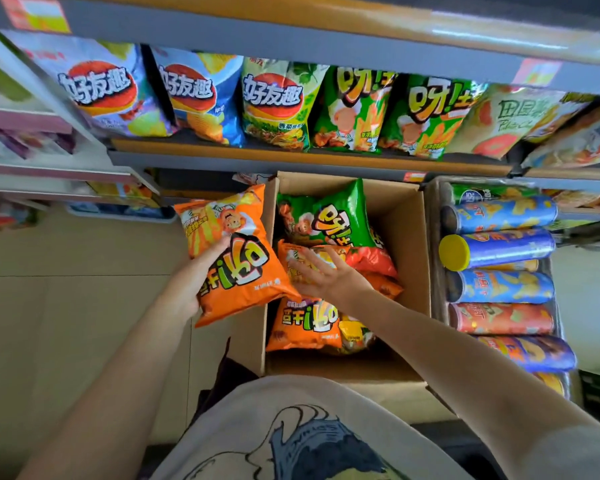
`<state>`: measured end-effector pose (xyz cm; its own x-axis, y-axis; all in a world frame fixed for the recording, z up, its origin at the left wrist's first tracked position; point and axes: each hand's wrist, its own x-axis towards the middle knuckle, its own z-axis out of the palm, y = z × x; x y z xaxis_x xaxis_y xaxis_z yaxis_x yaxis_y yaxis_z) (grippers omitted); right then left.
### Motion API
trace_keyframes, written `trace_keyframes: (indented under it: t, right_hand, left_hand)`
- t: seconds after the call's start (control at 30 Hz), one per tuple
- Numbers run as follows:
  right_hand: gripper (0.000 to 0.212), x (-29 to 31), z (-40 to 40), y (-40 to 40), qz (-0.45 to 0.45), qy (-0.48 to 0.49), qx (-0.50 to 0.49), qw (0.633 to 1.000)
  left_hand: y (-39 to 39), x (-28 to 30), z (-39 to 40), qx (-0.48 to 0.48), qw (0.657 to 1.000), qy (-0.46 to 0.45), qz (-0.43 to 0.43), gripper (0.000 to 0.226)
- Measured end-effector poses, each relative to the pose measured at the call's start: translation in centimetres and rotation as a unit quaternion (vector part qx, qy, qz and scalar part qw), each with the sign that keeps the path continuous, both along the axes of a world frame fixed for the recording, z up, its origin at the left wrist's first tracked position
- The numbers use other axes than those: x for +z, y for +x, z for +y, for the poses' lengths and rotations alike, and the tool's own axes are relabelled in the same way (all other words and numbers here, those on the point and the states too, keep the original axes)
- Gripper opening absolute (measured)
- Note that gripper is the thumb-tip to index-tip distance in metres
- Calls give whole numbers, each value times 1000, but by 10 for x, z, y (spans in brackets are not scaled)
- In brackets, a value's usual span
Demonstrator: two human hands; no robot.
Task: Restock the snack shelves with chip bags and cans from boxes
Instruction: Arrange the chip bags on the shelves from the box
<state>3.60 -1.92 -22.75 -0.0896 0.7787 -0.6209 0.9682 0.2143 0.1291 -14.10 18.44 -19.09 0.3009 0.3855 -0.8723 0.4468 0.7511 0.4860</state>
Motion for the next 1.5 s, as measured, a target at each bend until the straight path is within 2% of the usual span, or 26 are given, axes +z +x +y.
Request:
trace_keyframes:
  t: [0.07, 0.13, 0.2, 0.3, 0.33, 0.37, 0.43, 0.47, 0.57, 0.63, 0.7, 0.77, 0.87, 0.93, 1.07, 1.13, 1.23, 1.37, 1.5]
  right_hand:
    - [91, 1, 6, -3, 8, 18, -17, 1000]
    - [80, 4, 4, -2, 10, 29, -29, 999]
    - [72, 13, -7, 6, 15, 49, -56, 997]
    - [69, 37, -29, 28, 30, 75, -195, 977]
    - [71, 50, -35, 36, 61, 99, -284, 952]
    - [73, 66, -37, 44, 99, 133, -380, 910]
    - [69, 106, -36, 55, 177, 235, -536, 792]
    - [64, 127, -34, 59, 211, 294, -577, 732]
    - [59, 201, -14, 60, 320, 442, -601, 584]
    - [55, 247, 9, 64, 370, 489, -589, 525]
    - [49, 282, 37, 73, 368, 520, -576, 512]
    - [50, 306, 70, 86, 327, 546, -572, 518]
    - [65, 324, 127, 106, 298, 561, -563, 528]
    - [66, 328, 166, 117, 281, 563, -557, 542]
    - [66, 326, 233, 129, 237, 572, -543, 568]
    - [66, 322, 261, 131, 198, 605, -531, 560]
    - [73, 303, 292, 132, 149, 663, -515, 523]
    - [79, 269, 303, 127, 102, 662, -511, 539]
    - [72, 267, 308, 131, 98, 699, -499, 503]
  left_hand:
    - [-3, 5, 3, 12, 1000, 10, 2, 42]
    - [-9, 7, 7, 30, 999, 11, 3, 60]
    - [-14, 14, 12, 54, 998, 20, 1, 69]
    - [-14, 27, 18, 84, 996, 25, -17, 73]
    - [-13, 33, 19, 88, 995, 27, -29, 71]
    - [-10, 40, 21, 93, 994, 30, -46, 68]
    - [-2, 52, 22, 98, 991, 31, -82, 67]
    - [3, 58, 23, 98, 990, 34, -99, 68]
    - [20, 84, 27, 76, 985, 43, -148, 87]
    - [32, 103, 33, 40, 982, 53, -174, 112]
    - [41, 122, 40, 15, 977, 66, -203, 119]
    - [49, 141, 48, 0, 974, 87, -208, 120]
    - [59, 159, 59, 13, 969, 117, -215, 103]
    - [62, 166, 67, 28, 965, 134, -222, 90]
    - [60, 171, 78, 29, 962, 149, -229, 85]
    - [58, 171, 82, 39, 960, 144, -236, 76]
    - [52, 172, 90, 54, 956, 149, -248, 78]
    - [42, 167, 97, 47, 956, 154, -246, 82]
    - [35, 163, 99, 24, 957, 159, -242, 77]
